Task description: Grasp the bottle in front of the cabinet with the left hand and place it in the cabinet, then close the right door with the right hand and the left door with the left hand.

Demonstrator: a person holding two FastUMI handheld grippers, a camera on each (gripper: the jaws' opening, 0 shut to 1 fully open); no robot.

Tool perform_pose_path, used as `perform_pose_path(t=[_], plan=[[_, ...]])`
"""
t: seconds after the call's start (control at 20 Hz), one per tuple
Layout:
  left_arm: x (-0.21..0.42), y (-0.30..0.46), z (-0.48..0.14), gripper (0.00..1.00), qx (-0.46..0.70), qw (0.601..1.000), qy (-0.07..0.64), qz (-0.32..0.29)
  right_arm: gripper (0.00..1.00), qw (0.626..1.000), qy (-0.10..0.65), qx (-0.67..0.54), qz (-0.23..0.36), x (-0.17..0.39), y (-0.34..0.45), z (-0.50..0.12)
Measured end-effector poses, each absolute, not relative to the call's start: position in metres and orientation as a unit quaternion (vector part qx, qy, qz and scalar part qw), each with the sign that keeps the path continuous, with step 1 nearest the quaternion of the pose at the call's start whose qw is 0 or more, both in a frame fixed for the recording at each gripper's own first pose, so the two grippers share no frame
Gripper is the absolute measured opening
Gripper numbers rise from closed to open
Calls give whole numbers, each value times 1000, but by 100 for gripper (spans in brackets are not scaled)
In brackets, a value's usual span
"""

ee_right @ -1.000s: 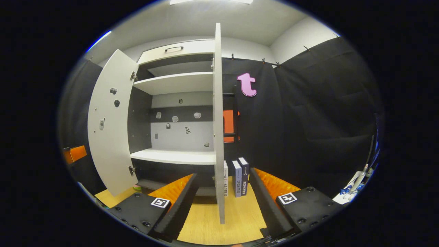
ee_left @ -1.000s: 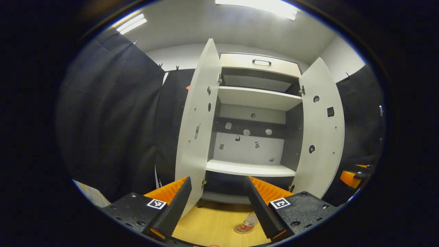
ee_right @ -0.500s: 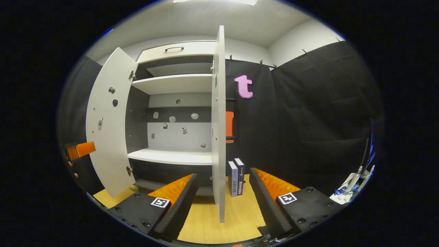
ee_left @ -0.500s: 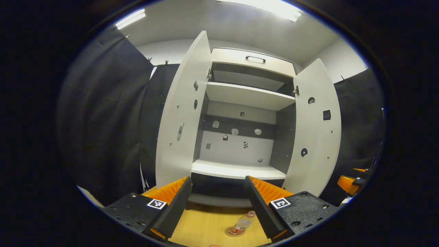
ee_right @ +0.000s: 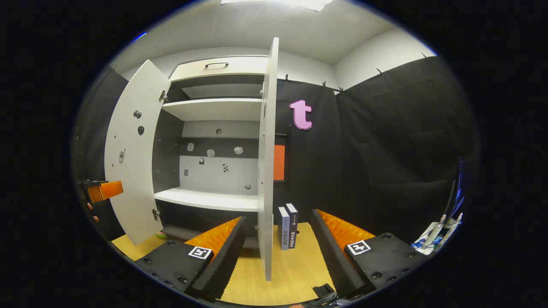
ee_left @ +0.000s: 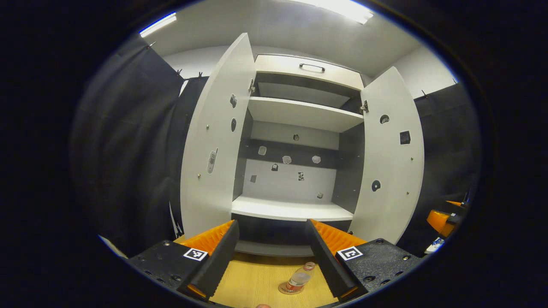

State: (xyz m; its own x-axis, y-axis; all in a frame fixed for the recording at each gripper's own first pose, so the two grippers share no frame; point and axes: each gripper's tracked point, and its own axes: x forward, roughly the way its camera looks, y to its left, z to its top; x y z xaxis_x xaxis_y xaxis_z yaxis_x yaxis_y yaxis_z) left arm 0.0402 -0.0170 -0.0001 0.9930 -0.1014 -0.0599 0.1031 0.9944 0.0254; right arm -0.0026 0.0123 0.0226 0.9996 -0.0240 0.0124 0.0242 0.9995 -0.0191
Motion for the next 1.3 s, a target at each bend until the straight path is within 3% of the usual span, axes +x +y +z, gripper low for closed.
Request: perform_pose_path(t=[0.75, 0.85, 0.9, 1.3], plan=[[67, -103, -155, 95, 23, 978, 126, -163, 98, 1000, 16, -12, -21, -5, 3, 6], [70, -109, -181, 95, 18, 974, 151, -167, 98, 1000, 13, -13, -22, -4, 1, 8], [74, -110, -193, 95, 18, 973, 160, -167, 89, 1000, 12, -15, -22, -3, 1, 9], [88, -105, -289, 95, 52, 961, 223, -156, 89, 999, 5, -17, -29, -1, -5, 12]])
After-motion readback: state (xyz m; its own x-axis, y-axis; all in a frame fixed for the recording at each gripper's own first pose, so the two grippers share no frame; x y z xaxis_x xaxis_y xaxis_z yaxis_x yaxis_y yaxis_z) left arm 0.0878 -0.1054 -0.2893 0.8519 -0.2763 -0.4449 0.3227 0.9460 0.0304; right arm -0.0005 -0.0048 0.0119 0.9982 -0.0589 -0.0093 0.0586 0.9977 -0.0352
